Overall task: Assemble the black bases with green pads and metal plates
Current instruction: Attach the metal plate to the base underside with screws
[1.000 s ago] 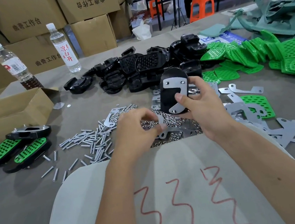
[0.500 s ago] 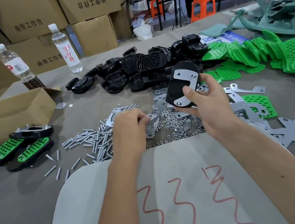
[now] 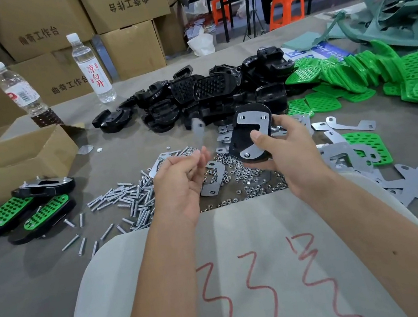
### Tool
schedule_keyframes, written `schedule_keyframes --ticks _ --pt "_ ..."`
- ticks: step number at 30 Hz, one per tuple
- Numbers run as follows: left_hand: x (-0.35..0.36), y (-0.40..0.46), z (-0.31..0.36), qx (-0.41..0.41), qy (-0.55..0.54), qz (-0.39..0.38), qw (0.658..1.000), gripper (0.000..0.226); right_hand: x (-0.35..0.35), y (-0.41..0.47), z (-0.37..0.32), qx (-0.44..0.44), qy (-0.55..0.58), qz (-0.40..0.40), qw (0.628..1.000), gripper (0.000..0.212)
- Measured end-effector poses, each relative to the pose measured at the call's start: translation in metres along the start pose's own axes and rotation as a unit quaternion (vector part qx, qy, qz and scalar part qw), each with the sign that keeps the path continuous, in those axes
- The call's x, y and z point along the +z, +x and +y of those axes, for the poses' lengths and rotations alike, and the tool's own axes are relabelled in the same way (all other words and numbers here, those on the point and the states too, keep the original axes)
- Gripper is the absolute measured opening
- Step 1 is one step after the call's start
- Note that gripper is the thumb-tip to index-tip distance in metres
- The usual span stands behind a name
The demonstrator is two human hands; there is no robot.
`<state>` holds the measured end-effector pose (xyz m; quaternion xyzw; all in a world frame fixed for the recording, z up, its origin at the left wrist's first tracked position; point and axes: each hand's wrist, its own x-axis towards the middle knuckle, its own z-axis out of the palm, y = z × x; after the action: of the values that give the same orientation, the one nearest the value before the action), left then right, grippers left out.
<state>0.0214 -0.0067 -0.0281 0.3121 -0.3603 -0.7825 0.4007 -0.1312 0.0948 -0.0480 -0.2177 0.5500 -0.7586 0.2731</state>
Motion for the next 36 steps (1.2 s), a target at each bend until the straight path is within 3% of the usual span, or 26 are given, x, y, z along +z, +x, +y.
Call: schedule_keyframes --ticks 3,8,12,16,23,27,36 --pt "-0.001 0.001 0.0 -0.002 0.029 -0.012 1.0 0.029 0.0 -0.001 0.0 -0.001 -0.008 -0.004 1.0 0.023" --pt "0.001 0.003 -0.002 -0.038 -0.029 -0.046 0.998 0.031 0.001 -0.002 -0.001 -0.002 -0.043 -0.022 0.999 0.023" --pt "0.0 0.006 0.0 -0.054 -0.072 -0.004 0.996 0.025 0.002 -0.002 -0.001 0.003 -0.049 -0.024 0.999 0.023" --pt "0.0 0.002 -0.001 -0.034 -0.034 -0.008 0.999 0.008 0.001 -0.002 -0.002 0.003 -0.042 -0.03 0.999 0.023" --pt "0.002 -0.001 0.0 -0.019 0.013 -0.046 0.999 0.028 0.002 -0.009 -0.009 -0.031 -0.037 -0.092 0.995 0.023" --pt "0.005 0.0 -0.004 0.009 0.004 -0.017 1.0 0.013 0.001 -0.01 -0.01 -0.036 -0.049 -0.088 0.994 0.026" --pt "0.009 -0.01 -0.008 0.073 0.252 -0.086 0.961 0.013 0.003 -0.004 -0.004 -0.03 -0.045 -0.068 0.996 0.026"
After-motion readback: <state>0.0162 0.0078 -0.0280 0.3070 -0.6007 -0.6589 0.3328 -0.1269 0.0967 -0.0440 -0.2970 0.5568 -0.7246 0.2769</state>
